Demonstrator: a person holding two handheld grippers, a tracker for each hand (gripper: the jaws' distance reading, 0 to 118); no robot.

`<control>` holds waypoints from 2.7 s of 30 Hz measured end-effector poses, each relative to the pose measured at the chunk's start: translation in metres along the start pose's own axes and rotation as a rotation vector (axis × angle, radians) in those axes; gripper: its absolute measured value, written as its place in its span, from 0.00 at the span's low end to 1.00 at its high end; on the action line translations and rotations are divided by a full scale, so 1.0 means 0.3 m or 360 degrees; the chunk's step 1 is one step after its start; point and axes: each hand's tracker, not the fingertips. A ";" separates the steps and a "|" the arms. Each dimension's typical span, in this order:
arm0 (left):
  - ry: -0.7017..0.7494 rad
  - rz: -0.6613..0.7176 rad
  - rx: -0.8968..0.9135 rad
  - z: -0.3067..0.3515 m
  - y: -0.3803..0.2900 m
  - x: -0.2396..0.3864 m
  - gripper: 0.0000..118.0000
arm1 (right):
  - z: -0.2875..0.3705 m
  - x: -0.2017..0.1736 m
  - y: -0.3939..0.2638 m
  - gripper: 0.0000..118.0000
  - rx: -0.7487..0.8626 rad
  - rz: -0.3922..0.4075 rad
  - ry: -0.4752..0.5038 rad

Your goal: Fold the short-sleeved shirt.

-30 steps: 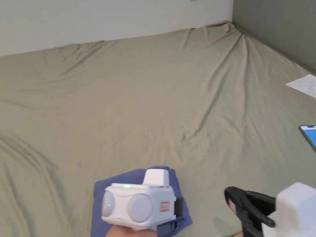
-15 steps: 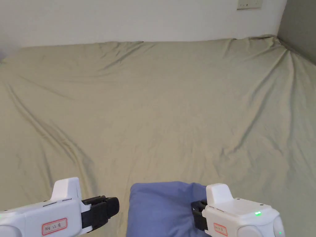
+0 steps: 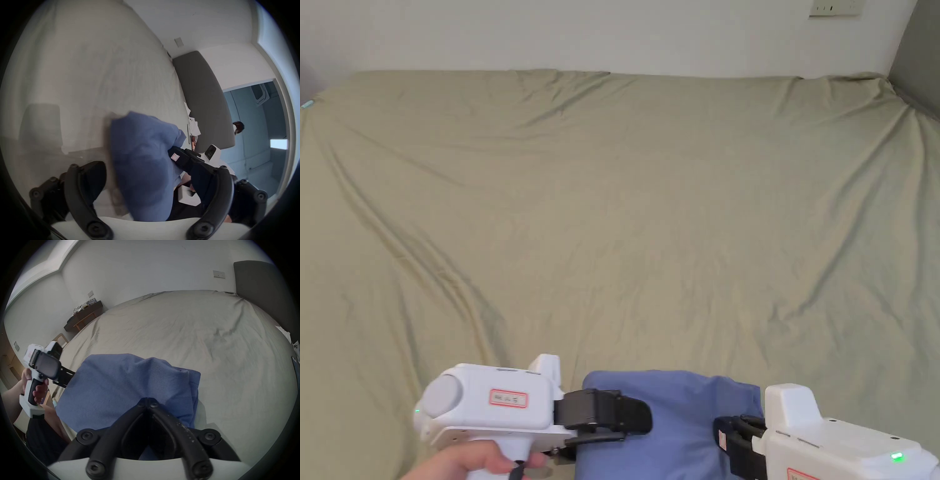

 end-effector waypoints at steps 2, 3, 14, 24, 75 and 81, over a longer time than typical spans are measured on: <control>0.0078 0.0006 -0.0047 -0.076 0.006 0.014 0.55 | 0.007 -0.002 -0.003 0.01 0.0011 -0.0010 0.0002; 0.0152 -0.0036 -0.0064 -0.097 0.006 0.018 0.36 | 0.010 -0.001 -0.004 0.01 0.0018 -0.0010 -0.0019; 0.0415 -0.0306 -0.0035 0.233 0.057 0.078 0.20 | 0.188 -0.010 0.056 0.01 0.0258 0.0013 0.0037; 0.1445 -0.0398 0.0038 0.901 0.286 -0.068 0.20 | 0.220 -0.156 0.125 0.01 0.0275 0.0197 0.0059; 0.1318 -0.1471 0.1809 0.139 -0.645 0.830 0.00 | 0.734 -0.078 -0.051 0.01 0.1132 0.0321 -0.0722; 0.1398 -0.1412 0.1818 0.121 -0.679 0.766 0.00 | 0.697 -0.048 -0.140 0.01 0.1087 0.0303 -0.0743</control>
